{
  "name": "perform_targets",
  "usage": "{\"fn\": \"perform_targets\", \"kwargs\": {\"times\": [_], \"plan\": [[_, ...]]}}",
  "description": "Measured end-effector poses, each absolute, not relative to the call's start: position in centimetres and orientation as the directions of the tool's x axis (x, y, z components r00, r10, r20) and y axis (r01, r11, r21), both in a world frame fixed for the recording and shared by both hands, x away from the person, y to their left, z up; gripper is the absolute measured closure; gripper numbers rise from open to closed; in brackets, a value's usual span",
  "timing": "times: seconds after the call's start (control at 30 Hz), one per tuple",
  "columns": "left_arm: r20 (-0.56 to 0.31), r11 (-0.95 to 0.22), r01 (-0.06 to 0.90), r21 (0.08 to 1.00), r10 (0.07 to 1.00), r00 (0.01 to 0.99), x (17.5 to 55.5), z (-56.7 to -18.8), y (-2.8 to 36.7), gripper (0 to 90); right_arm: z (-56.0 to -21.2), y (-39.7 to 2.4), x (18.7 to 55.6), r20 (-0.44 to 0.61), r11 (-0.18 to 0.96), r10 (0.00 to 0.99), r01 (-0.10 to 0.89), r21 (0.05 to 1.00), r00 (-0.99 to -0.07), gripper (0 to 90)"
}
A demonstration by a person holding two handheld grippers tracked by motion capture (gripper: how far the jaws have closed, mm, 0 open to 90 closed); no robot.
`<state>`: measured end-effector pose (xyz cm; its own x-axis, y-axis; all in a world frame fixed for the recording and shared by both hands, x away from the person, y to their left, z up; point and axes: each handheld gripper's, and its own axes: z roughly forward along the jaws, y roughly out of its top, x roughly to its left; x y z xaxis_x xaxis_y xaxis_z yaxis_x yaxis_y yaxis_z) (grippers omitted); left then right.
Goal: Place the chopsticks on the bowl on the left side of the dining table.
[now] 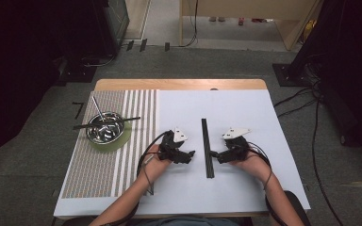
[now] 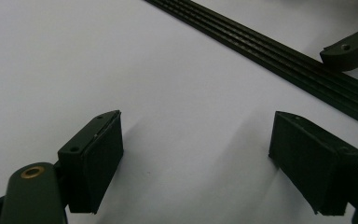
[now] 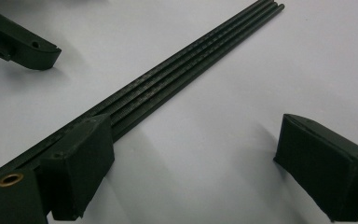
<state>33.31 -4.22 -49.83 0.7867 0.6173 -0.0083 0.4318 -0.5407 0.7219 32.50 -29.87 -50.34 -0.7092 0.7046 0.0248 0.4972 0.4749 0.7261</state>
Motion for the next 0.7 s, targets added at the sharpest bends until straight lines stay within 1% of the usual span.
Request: {"fn": "perform_targets", "kwargs": {"times": [0.7], "plan": [[-0.003, -0.545, 0.428, 0.721, 0.615, 0.789, 33.27, -49.84, -4.25, 16.6, -50.35, -29.87, 32.5, 0.025, 0.475, 0.705, 0.497, 0.726, -0.709, 10.9]]}}
